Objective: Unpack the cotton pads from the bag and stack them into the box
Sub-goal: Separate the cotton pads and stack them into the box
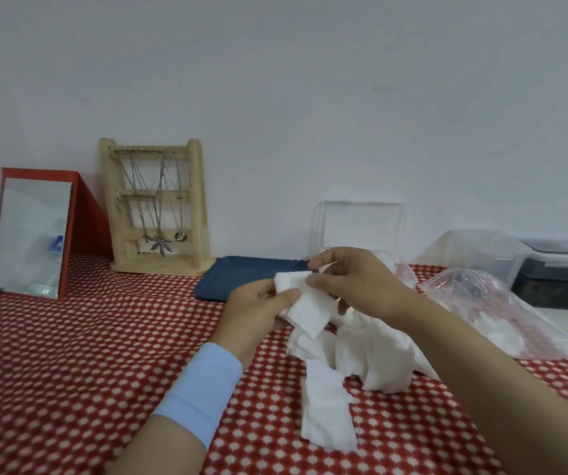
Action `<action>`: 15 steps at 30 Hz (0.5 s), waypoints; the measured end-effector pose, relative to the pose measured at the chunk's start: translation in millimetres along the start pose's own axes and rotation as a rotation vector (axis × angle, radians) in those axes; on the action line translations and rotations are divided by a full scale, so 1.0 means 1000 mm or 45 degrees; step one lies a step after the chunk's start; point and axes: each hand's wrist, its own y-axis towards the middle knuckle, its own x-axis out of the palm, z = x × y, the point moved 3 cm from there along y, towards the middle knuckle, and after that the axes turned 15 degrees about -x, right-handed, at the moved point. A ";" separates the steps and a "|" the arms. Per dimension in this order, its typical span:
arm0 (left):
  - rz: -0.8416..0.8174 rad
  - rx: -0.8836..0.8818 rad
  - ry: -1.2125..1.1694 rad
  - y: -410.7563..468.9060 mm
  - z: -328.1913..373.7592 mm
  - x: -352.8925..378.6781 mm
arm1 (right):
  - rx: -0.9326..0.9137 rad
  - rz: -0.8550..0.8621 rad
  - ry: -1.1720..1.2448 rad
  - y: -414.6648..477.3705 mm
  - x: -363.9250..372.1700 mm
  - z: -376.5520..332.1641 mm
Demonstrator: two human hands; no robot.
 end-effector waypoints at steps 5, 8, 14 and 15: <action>0.021 -0.069 -0.235 0.004 -0.003 -0.006 | 0.335 -0.109 0.050 -0.006 0.000 0.002; 0.070 -0.080 -0.334 0.006 -0.005 -0.008 | 0.346 -0.004 0.121 -0.006 -0.008 0.005; 0.195 -0.051 -0.204 0.007 -0.006 -0.012 | 0.196 0.084 0.067 -0.003 -0.022 0.000; 0.171 -0.040 -0.148 0.006 -0.006 -0.010 | 0.162 0.041 0.077 -0.003 -0.020 -0.003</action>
